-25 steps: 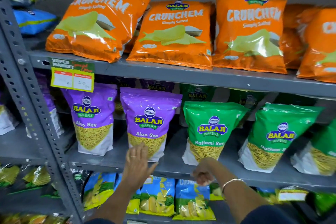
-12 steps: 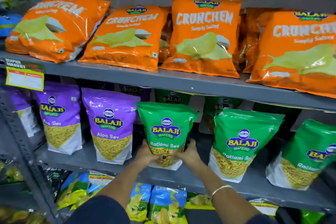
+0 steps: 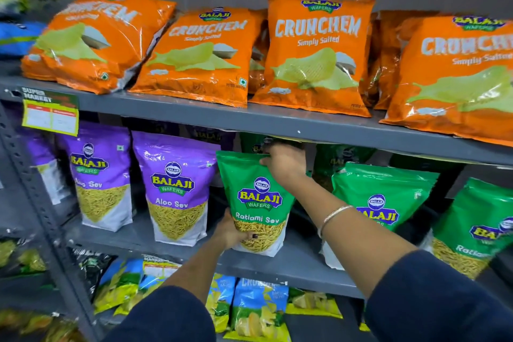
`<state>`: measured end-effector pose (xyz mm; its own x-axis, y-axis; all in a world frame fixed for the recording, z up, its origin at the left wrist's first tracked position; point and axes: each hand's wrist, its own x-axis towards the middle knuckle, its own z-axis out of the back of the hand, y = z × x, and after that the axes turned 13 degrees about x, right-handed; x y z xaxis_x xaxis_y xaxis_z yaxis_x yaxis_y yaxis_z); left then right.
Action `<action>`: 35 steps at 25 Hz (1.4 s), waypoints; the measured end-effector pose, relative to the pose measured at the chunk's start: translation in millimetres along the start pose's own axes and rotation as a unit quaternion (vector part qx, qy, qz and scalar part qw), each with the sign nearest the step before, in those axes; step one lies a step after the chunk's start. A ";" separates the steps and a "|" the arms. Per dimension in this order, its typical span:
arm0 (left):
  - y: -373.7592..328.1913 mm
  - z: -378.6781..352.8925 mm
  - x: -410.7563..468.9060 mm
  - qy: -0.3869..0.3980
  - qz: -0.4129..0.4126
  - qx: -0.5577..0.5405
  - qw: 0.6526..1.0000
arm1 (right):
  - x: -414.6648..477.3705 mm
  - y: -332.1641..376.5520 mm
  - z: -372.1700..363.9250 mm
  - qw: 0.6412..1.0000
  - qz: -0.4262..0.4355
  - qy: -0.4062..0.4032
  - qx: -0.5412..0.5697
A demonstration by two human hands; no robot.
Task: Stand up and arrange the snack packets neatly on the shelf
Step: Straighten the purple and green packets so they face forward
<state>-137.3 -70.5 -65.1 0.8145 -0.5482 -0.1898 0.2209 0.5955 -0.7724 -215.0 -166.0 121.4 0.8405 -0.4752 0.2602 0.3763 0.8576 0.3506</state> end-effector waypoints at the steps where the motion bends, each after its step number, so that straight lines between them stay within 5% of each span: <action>1: -1.0 0.7 -0.2 0.009 -0.002 0.003 1.000 | -3.0 -1.7 -0.1 1.000 0.001 -0.022 -0.003; 4: -5.4 1.2 -0.9 0.068 0.047 0.128 0.988 | -22.5 -15.6 -12.4 0.962 0.187 -0.187 -0.066; 6: -10.7 7.4 -4.7 0.172 0.130 0.285 0.934 | -44.7 -37.3 -28.1 0.932 0.301 -0.172 -0.102; 7: -18.1 8.8 -9.1 0.241 0.171 0.321 0.900 | -59.6 -52.3 -34.0 0.952 0.281 -0.068 -0.103; 9: -36.7 1.7 -20.1 0.352 0.207 0.320 0.855 | -86.7 -83.9 -37.6 0.976 0.095 0.165 -0.110; 12: -74.2 -40.0 -28.7 0.314 0.057 0.307 0.897 | -113.6 -161.4 -26.3 0.900 -0.209 0.364 -0.116; 15: -108.0 -87.5 -30.1 0.164 -0.067 0.199 0.964 | -120.5 -245.4 -19.8 0.919 -0.309 0.237 -0.058; 17: -121.6 -116.7 -25.7 0.163 -0.082 0.109 0.977 | -114.3 -278.2 -20.3 0.932 -0.308 0.111 0.152; 21: -125.1 -156.4 -15.5 0.088 -0.062 -0.004 0.994 | -103.2 -284.9 -31.1 0.838 -0.234 0.080 0.487; 24: -127.8 -162.5 -16.4 0.030 -0.033 -0.028 0.999 | -99.6 -272.4 -23.7 0.791 -0.172 0.001 0.588; 26: -121.9 -167.4 -8.5 0.031 -0.038 -0.035 0.998 | -88.2 -259.7 6.2 0.822 -0.132 -0.181 0.524; 27: -119.3 -170.1 -3.3 0.030 -0.041 -0.033 0.998 | -79.6 -252.3 26.3 0.875 -0.106 -0.247 0.403; 29: -115.8 -172.7 2.3 0.030 -0.038 -0.029 0.998 | -62.2 -236.1 62.2 0.972 -0.065 -0.189 0.122; 30: -119.4 -168.8 -2.2 0.028 -0.035 -0.031 0.999 | -56.2 -227.5 74.1 0.989 -0.052 -0.121 0.062; 32: -119.0 -169.7 -2.0 0.021 -0.034 -0.020 0.999 | -51.5 -216.2 82.7 0.997 -0.044 -0.040 0.043; 35: -123.1 -166.6 -10.1 0.026 -0.038 -0.015 0.999 | -51.8 -213.8 86.6 0.994 -0.051 -0.066 0.075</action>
<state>-262.0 -236.1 -69.1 0.7667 -0.6217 -0.1605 0.2639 0.5330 -0.8039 -372.8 -341.8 110.8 0.7389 -0.5881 0.3289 0.3860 0.7695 0.5088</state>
